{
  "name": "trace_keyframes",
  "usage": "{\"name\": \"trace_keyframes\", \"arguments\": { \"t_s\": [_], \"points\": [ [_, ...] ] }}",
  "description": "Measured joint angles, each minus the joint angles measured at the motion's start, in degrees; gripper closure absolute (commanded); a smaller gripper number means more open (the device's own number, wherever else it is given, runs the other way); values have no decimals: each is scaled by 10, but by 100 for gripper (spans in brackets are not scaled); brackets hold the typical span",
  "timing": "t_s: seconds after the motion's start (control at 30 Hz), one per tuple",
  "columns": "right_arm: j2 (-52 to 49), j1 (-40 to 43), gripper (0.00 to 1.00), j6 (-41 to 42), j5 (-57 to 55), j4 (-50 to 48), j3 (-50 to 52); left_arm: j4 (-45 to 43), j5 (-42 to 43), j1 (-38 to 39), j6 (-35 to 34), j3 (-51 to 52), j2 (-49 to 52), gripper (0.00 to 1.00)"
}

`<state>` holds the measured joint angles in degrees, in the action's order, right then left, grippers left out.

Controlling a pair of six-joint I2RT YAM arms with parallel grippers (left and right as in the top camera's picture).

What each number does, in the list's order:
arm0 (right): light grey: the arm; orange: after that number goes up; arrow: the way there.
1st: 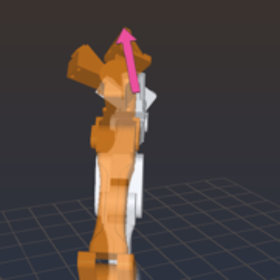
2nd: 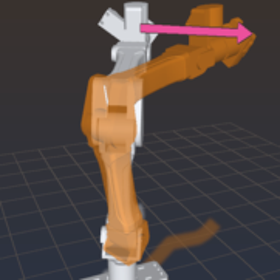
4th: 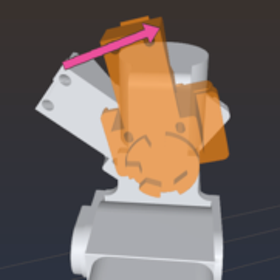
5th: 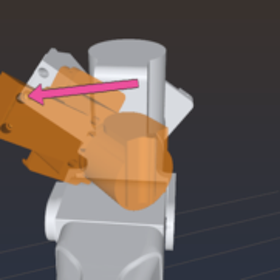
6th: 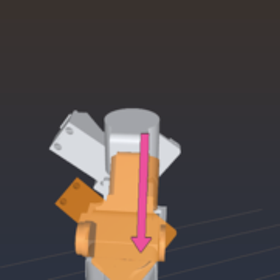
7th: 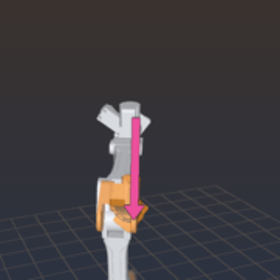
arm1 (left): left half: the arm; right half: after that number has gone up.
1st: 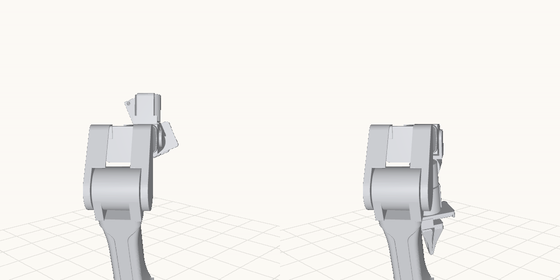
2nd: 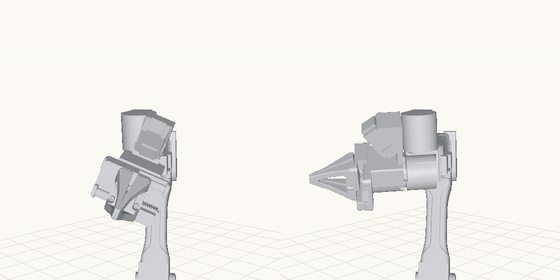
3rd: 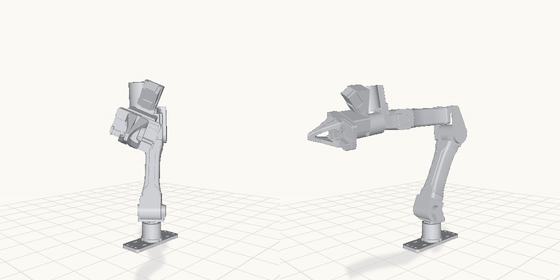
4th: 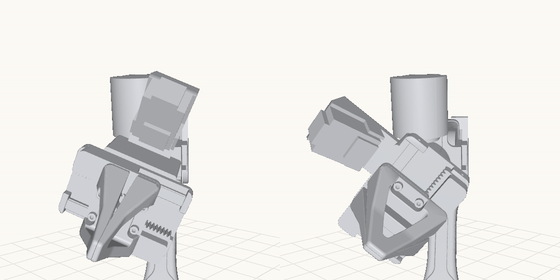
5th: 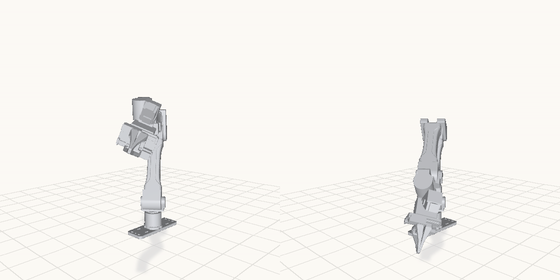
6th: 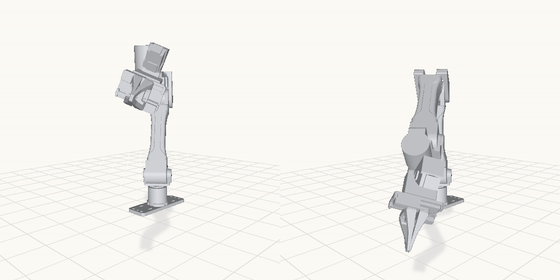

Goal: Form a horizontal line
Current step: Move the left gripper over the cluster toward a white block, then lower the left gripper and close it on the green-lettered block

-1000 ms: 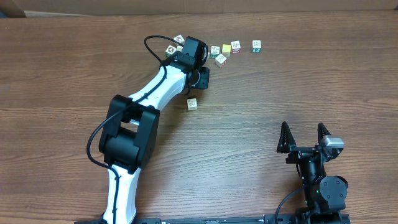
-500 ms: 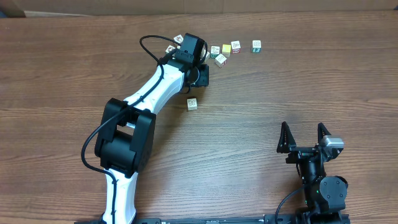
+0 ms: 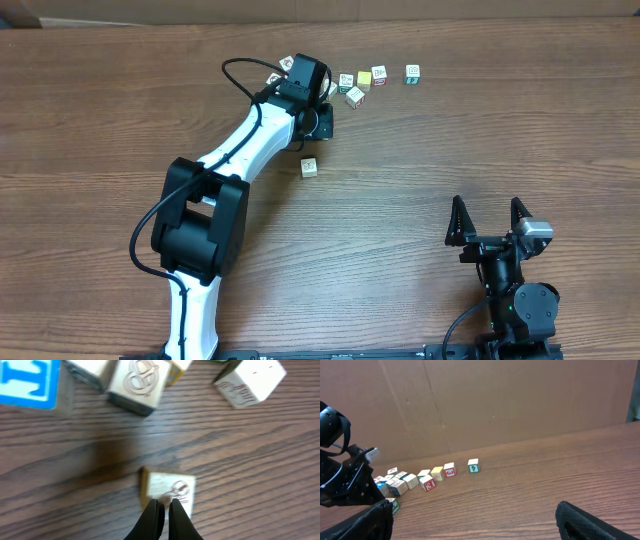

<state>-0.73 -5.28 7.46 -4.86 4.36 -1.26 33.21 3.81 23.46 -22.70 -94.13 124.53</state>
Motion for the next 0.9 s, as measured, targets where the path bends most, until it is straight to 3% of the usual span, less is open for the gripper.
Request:
{"name": "trace_keyframes", "arguments": {
  "t_s": [0.63,0.9],
  "points": [
    [0,0,0,0,0,0,0,-6,-36,-4,-12,0,0,96],
    [0,0,0,0,0,0,0,-17,14,-23,-12,0,0,96]
  ]
}}
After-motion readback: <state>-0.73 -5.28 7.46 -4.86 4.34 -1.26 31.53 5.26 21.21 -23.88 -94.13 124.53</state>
